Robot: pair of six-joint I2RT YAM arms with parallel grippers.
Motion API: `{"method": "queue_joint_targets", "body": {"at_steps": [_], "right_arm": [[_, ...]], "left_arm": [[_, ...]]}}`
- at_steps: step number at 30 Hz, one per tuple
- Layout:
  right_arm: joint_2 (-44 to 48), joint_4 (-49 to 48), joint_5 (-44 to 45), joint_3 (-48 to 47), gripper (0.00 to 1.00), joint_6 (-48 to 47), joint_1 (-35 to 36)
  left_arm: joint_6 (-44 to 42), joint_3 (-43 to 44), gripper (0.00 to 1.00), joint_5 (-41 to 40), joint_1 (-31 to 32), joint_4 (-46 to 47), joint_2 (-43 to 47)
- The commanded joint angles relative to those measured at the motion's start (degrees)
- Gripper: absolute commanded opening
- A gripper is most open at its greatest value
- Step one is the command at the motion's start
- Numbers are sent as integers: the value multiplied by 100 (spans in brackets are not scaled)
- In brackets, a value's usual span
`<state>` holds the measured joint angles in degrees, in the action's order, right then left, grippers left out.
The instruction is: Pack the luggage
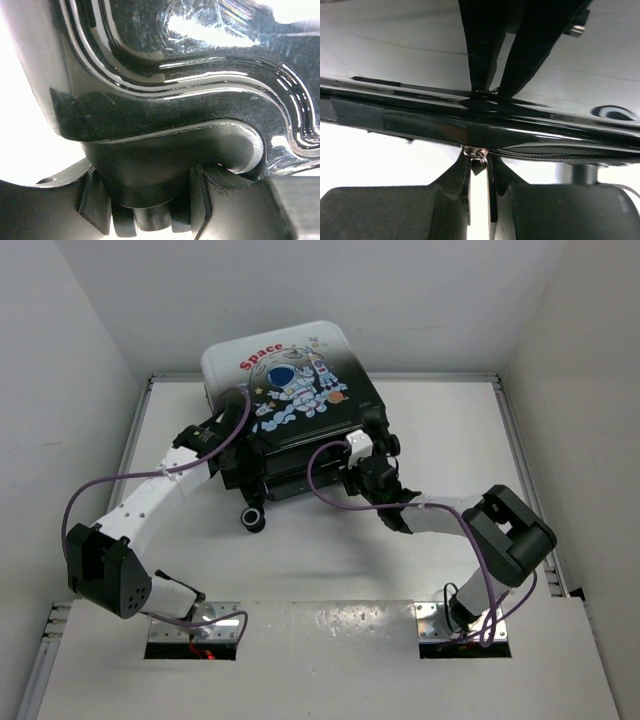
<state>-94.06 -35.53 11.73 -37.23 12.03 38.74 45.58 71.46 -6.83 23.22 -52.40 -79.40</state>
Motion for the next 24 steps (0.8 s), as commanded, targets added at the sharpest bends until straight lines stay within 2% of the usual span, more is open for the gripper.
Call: {"method": "queue_joint_targets", "body": {"at_steps": [1, 2, 3, 7, 8, 11, 15, 18, 21, 24], "right_arm": [[379, -578, 102, 84, 0, -131, -191], [441, -569, 163, 154, 0, -140, -218], [502, -543, 181, 216, 0, -175, -331], [766, -446, 356, 506, 0, -315, -657], [801, -403, 400, 559, 0, -324, -866], [951, -420, 427, 822, 0, -333, -1261], [1030, -648, 244, 1139, 0, -368, -1755], [786, -928, -19, 1113, 0, -412, -2116], [425, -1323, -441, 824, 0, -509, -2450], [-190, -1492, -812, 191, 0, -561, -2687]], "left_arm": [[-646, -19, 9, -389, -89, -16, -296], [-647, -18, 2, -441, -186, -16, -296], [-717, -18, 0, -494, -256, -16, -296], [-1147, 245, 0, -802, -923, -68, -427], [-1244, 245, 0, -802, -1290, -68, -428], [-1639, 456, 0, -663, -1985, -68, -655], [-2315, 684, 0, -301, -2610, -16, -963], [-2772, 1044, 0, -117, -2858, 46, -1540], [-3011, 1554, 0, -336, -2990, 46, -2070], [-3196, 2055, 0, -538, -2990, 98, -2659]]}}
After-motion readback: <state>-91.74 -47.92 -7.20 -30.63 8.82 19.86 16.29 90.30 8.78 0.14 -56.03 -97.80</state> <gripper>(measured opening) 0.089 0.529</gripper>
